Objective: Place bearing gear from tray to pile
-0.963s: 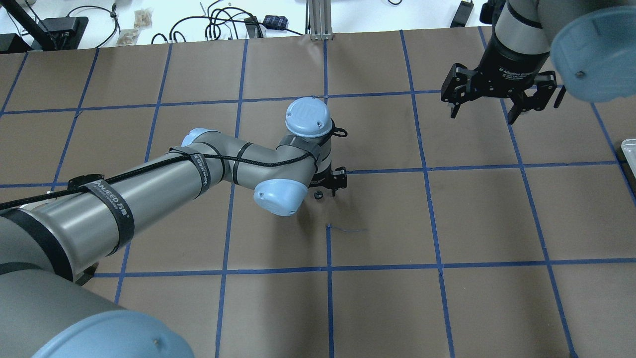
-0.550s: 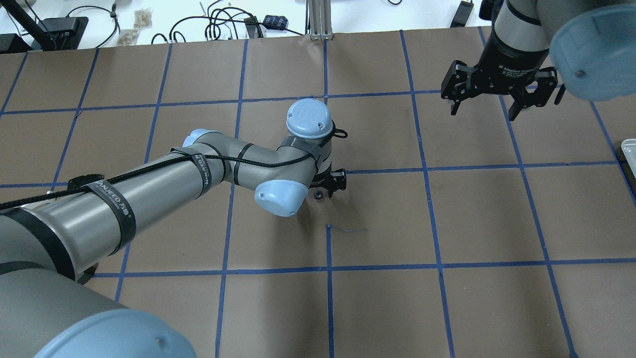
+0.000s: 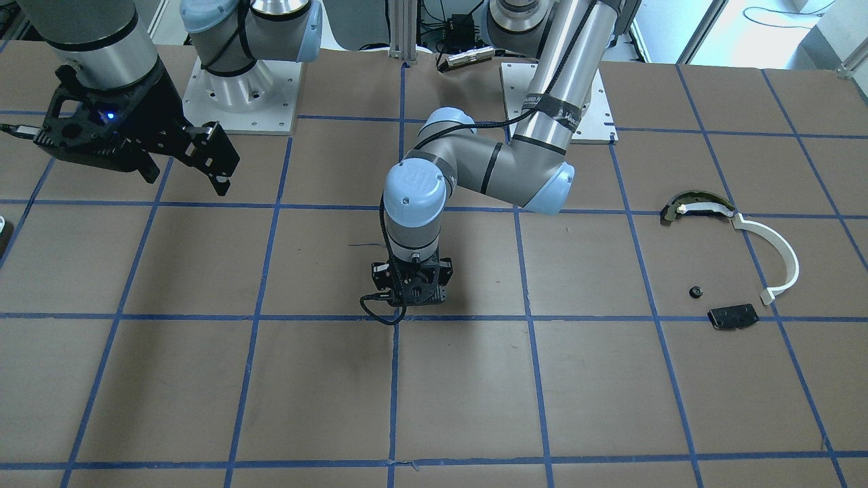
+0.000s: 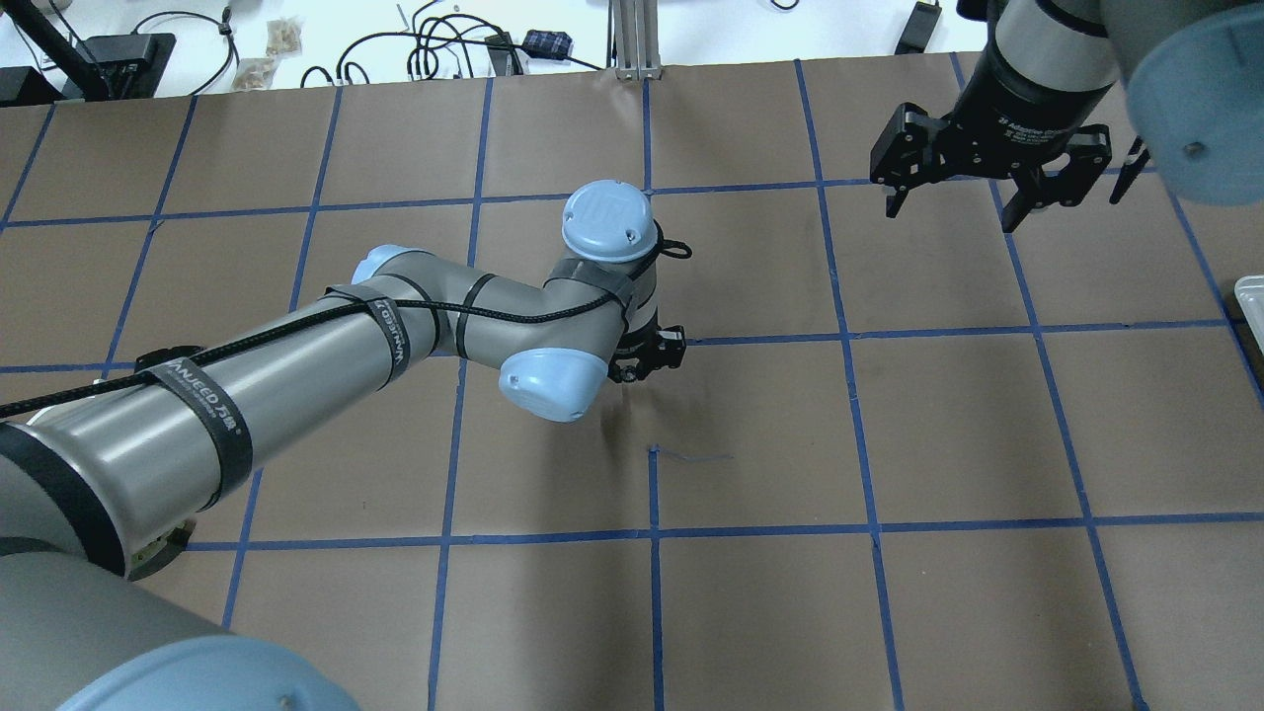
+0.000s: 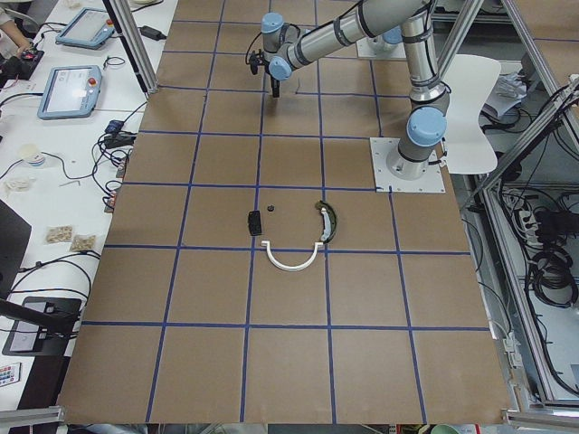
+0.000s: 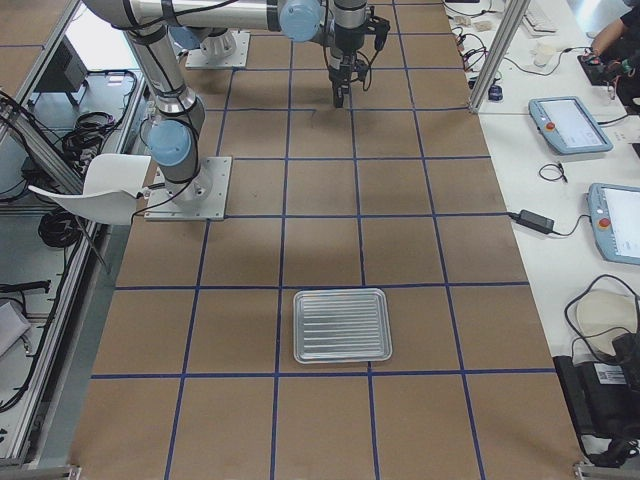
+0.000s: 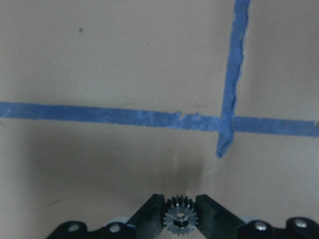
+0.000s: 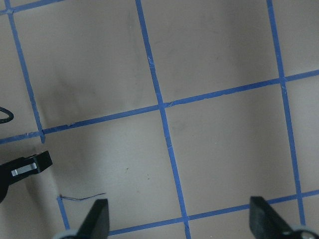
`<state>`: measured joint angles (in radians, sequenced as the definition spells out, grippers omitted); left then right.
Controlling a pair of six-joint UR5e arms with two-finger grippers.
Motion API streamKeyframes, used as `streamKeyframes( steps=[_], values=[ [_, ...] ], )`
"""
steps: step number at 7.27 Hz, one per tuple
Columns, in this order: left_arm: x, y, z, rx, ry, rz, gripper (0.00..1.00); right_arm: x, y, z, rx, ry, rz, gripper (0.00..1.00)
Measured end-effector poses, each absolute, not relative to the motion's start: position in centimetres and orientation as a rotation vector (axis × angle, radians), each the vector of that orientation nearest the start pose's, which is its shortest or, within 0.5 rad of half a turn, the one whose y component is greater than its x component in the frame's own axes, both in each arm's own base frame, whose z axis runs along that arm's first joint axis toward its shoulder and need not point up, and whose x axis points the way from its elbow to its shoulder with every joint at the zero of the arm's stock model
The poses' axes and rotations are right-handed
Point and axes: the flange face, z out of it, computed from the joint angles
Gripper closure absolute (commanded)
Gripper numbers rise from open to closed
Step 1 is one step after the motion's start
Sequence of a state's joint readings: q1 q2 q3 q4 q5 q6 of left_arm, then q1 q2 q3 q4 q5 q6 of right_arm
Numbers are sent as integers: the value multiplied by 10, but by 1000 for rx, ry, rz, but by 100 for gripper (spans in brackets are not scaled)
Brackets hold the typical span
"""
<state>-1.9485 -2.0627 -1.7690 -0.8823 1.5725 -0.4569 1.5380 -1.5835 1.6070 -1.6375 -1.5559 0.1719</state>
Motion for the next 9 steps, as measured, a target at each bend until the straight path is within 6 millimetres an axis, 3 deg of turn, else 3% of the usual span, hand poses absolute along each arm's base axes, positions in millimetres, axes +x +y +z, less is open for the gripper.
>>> streamKeyframes(
  steps=[1, 2, 4, 5, 7, 8, 9],
  values=[
    [-327, -522, 205, -113, 3138, -12, 99, 119, -492, 484, 319, 3107, -64, 0],
    [-287, -537, 225, -58, 3130, 12, 99, 119, -490, 485, 320, 3107, -63, 0],
    [-163, -558, 259, 183, 3103, 119, 99, 120, -488, 486, 319, 3106, -65, 0],
    [-99, -560, 266, 309, 3070, 161, 99, 121, -487, 487, 315, 3106, -68, 0],
    [27, -549, 259, 474, 3043, 254, 99, 122, -485, 488, 315, 3104, -71, 0],
    [74, -542, 252, 517, 3052, 280, 99, 122, -484, 488, 318, 3103, -71, 0],
    [107, -536, 246, 534, 3062, 292, 99, 122, -484, 489, 323, 3102, -73, 0]
  ],
)
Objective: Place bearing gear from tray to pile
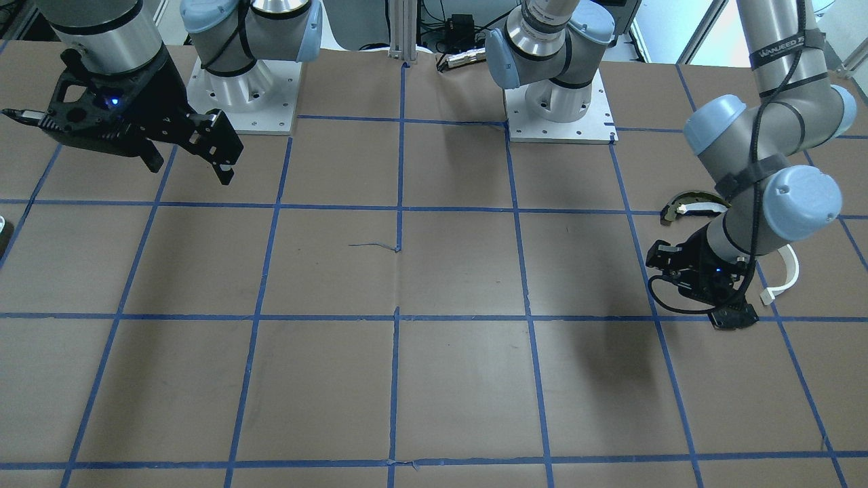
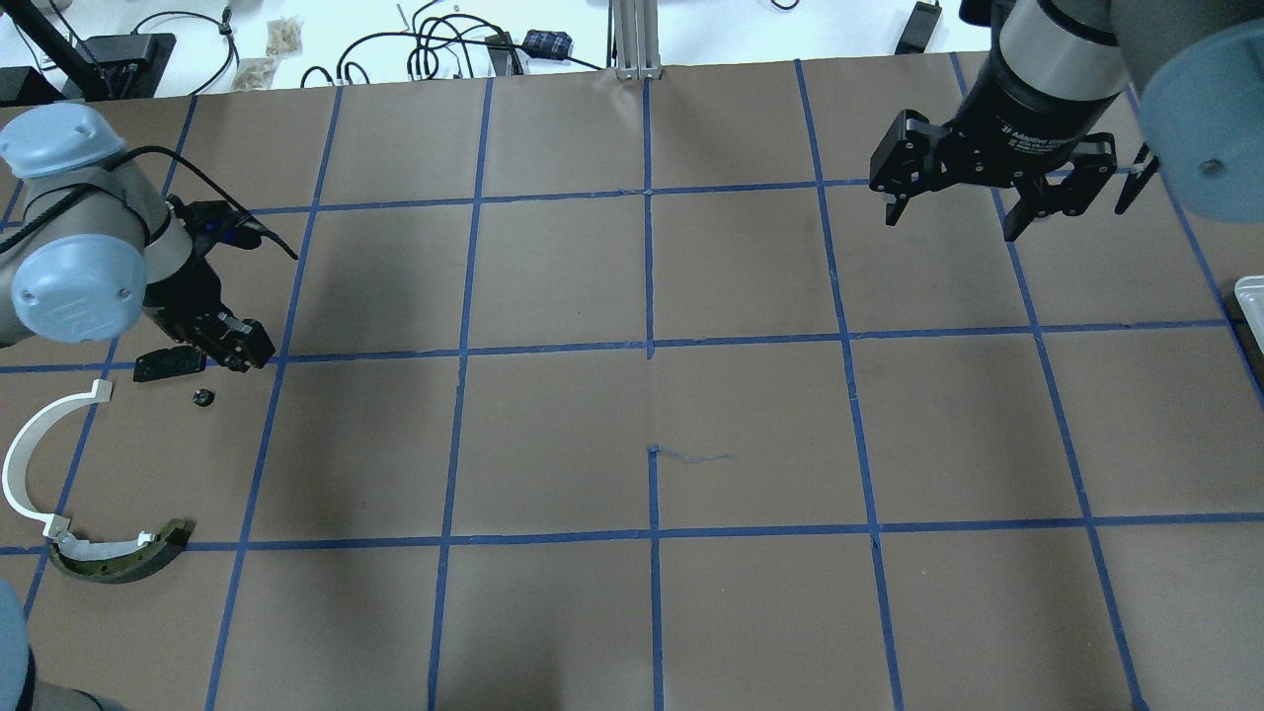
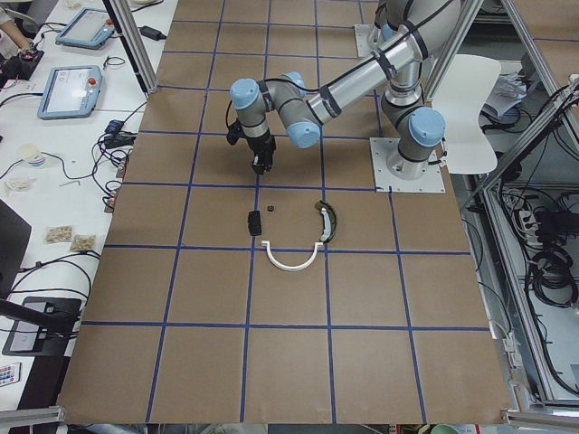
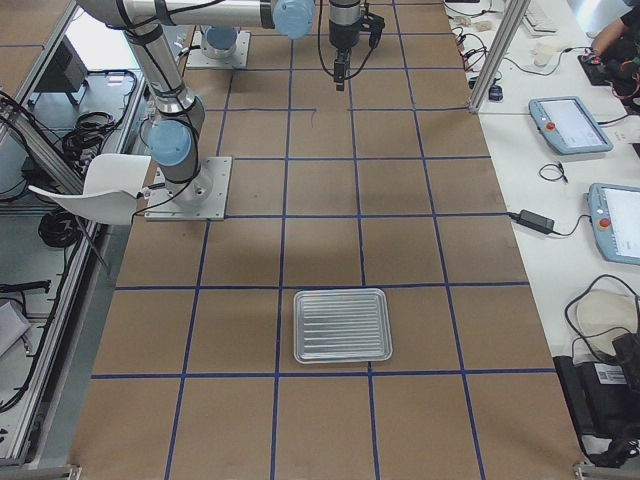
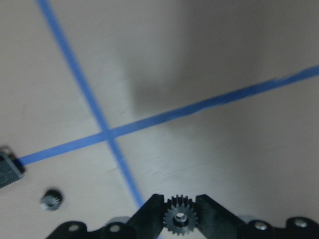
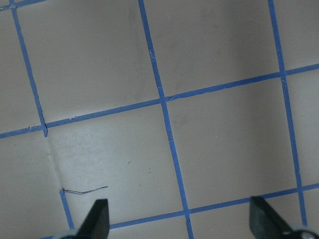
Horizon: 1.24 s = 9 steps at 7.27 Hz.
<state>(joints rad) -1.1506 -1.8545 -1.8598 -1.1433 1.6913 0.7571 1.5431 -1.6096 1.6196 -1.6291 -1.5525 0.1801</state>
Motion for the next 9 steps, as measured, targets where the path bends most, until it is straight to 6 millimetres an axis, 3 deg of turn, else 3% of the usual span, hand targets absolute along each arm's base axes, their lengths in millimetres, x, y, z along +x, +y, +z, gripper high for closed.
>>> streamKeyframes(
  steps=[2, 6, 7, 8, 9],
  values=[
    [135, -535, 231, 529, 3077, 279, 99, 122, -482, 490, 326, 3101, -75, 0],
    [151, -536, 196, 472, 3106, 279, 93, 122, -482, 489, 326, 3101, -73, 0],
    [159, -533, 190, 448, 3115, 291, 80, 122, -482, 489, 326, 3101, -74, 0],
    [163, -532, 186, 434, 3121, 301, 24, 122, -482, 490, 326, 3101, -74, 0],
    [165, -532, 183, 413, 3126, 306, 12, 122, -482, 490, 326, 3102, -75, 0]
  ],
)
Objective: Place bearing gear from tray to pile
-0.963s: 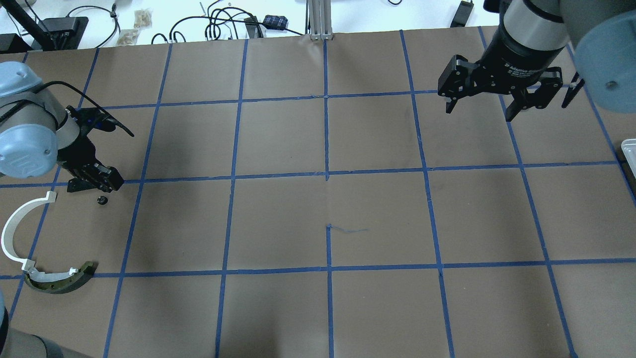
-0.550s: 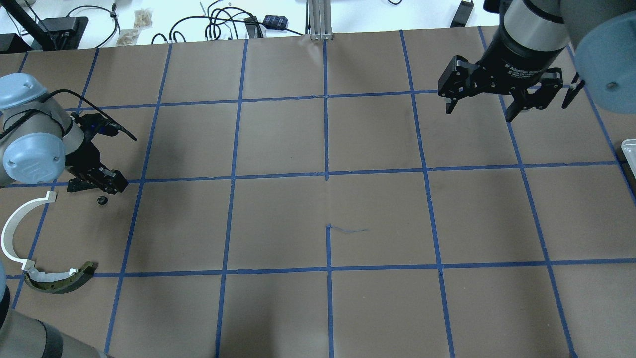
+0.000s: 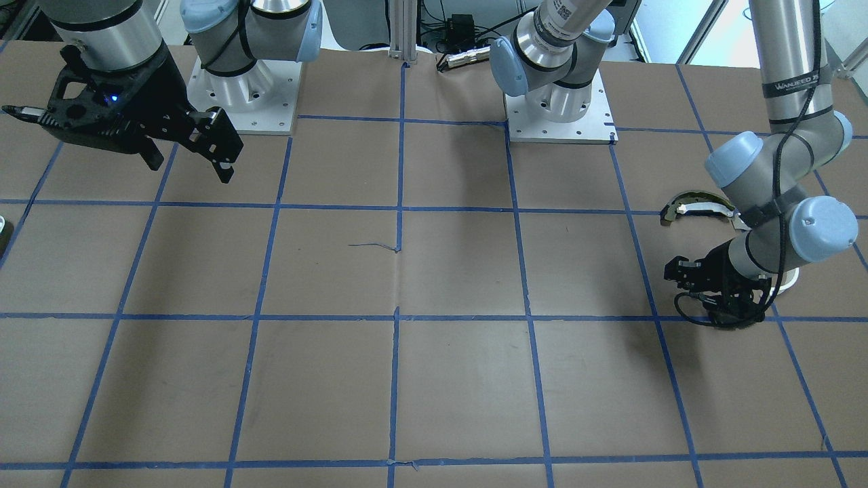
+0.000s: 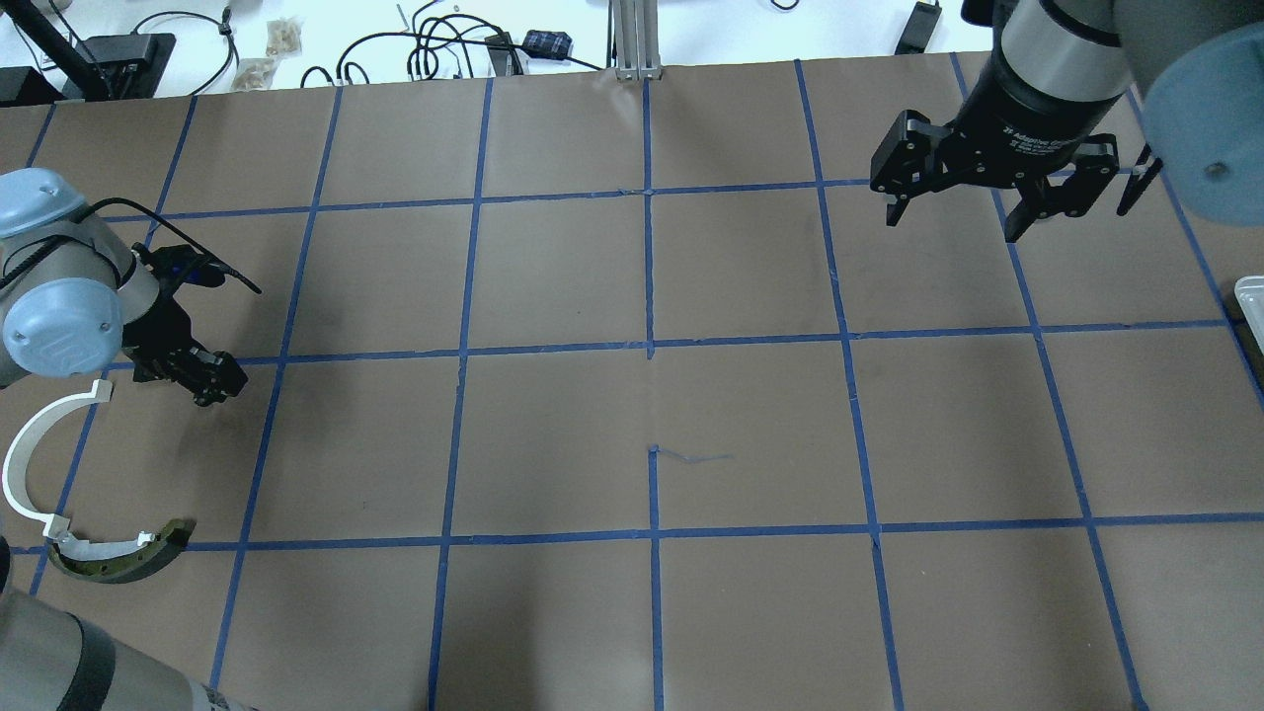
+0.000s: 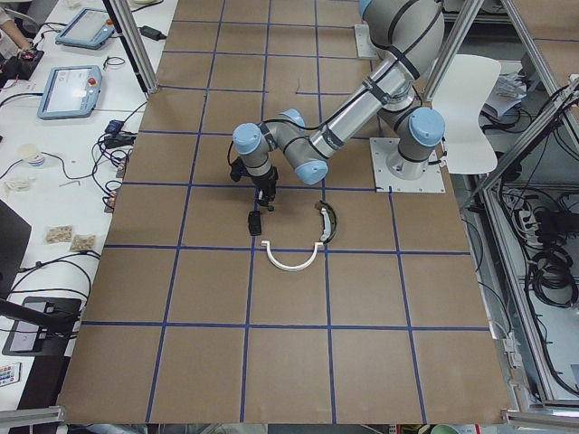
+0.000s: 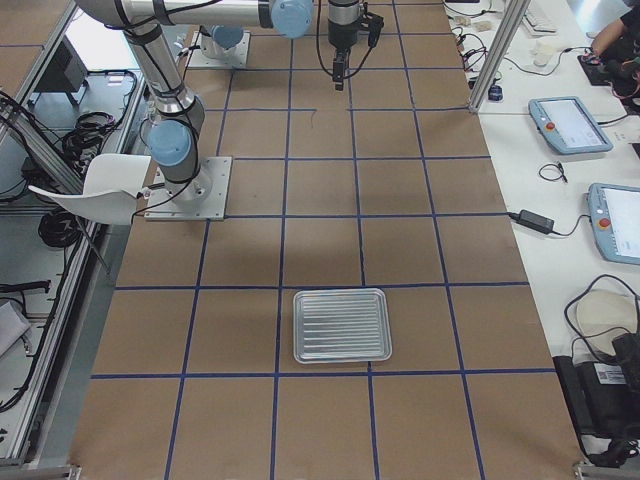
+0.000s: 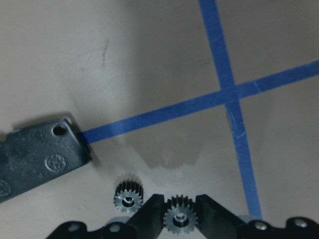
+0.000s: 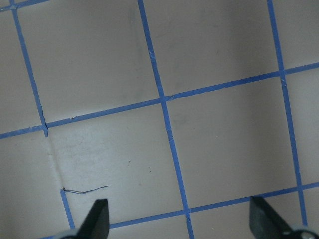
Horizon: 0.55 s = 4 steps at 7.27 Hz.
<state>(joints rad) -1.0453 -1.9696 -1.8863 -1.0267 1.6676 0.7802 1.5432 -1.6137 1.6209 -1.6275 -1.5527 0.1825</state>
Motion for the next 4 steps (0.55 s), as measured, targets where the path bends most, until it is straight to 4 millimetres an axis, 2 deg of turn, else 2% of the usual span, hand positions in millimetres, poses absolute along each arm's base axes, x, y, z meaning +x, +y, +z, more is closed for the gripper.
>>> streamKeyframes(
  steps=[2, 3, 4],
  values=[
    [165, -535, 186, 348, 3124, 289, 12, 122, -482, 490, 327, 3103, -75, 0],
    [157, -539, 199, 335, 3112, 260, 12, 122, -482, 490, 327, 3103, -74, 0],
    [131, -545, 225, 336, 3100, 233, 12, 122, -482, 490, 327, 3103, -74, 0]
  ],
)
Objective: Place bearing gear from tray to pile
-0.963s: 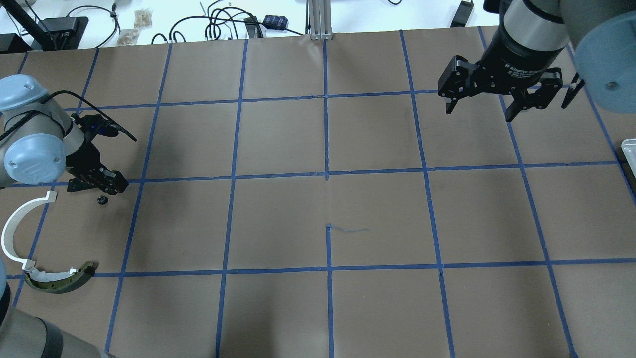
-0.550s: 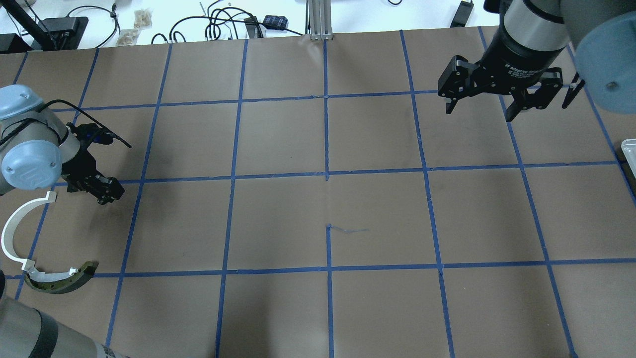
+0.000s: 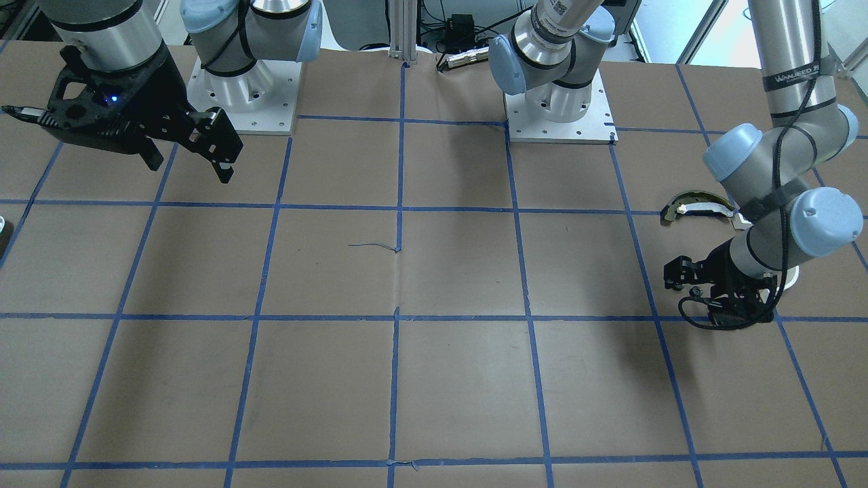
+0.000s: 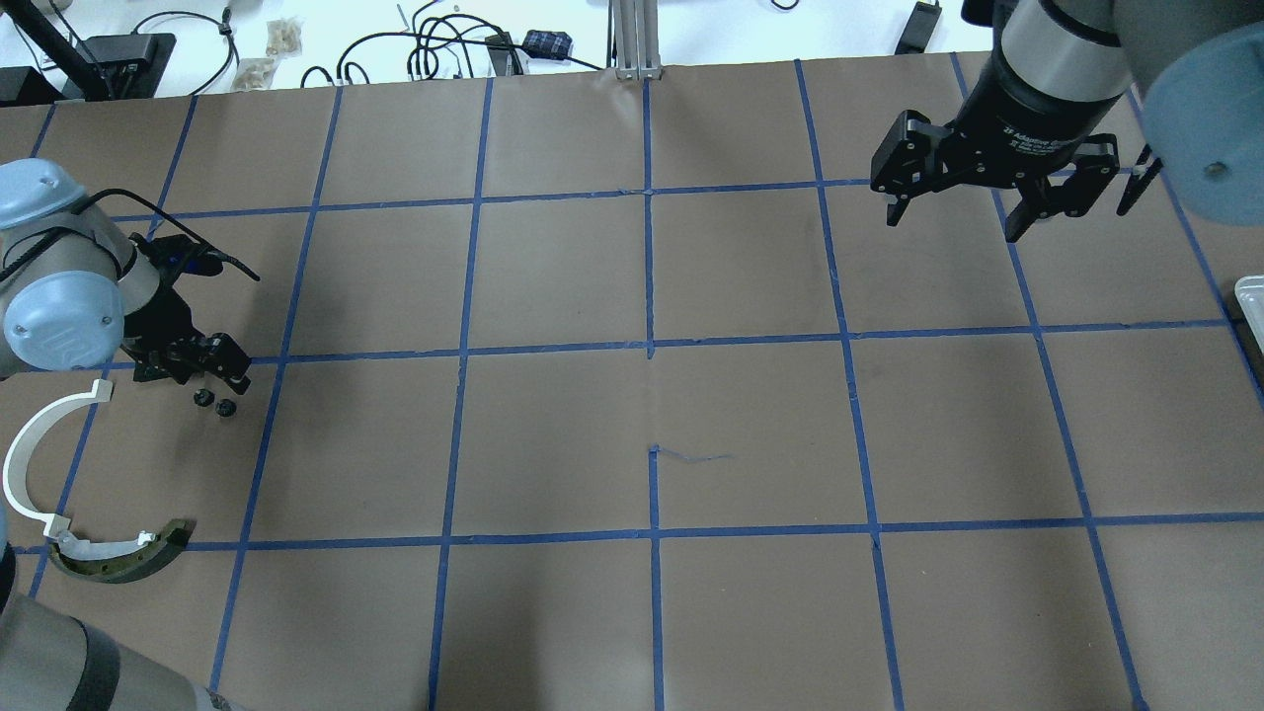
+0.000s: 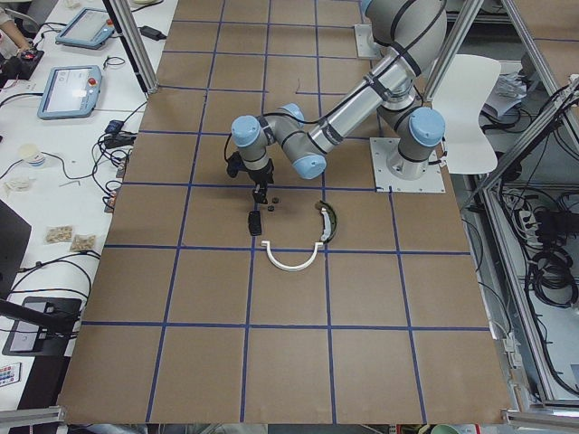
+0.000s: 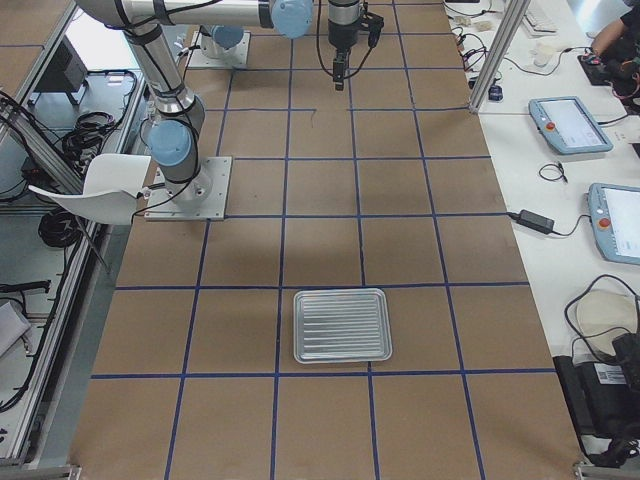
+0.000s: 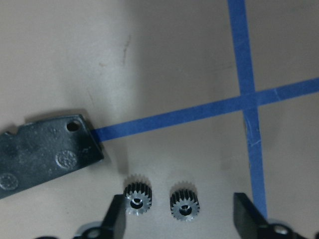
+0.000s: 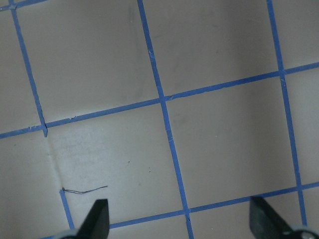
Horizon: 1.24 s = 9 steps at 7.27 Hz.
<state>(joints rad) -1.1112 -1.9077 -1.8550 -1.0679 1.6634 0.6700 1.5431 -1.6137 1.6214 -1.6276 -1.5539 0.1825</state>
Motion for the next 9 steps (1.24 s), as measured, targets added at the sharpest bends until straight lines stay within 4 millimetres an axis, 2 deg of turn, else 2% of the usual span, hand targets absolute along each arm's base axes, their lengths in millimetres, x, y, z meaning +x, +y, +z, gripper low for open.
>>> streamKeyframes(
  steps=[1, 2, 3, 4, 5, 6, 7, 9],
  values=[
    [89, -552, 268, 322, 3099, 220, 11, 122, -482, 490, 327, 3103, -75, 0],
    [37, -557, 322, 265, 3105, 199, 0, 122, -482, 490, 327, 3104, -75, 0],
    [-20, -556, 382, 191, 3105, 149, 0, 122, -482, 490, 327, 3103, -75, 0],
    [-73, -545, 433, 133, 3100, 70, 0, 122, -482, 490, 327, 3103, -75, 0],
    [-116, -526, 471, 121, 3094, -15, 0, 122, -482, 490, 327, 3103, -75, 0],
    [-139, -509, 497, 131, 3091, -72, 0, 122, -482, 490, 327, 3103, -76, 0],
    [-145, -496, 514, 132, 3084, -85, 0, 122, -482, 490, 327, 3103, -76, 0],
    [-144, -482, 521, 118, 3070, -26, 0, 121, -482, 490, 328, 3103, -74, 0]
  ],
)
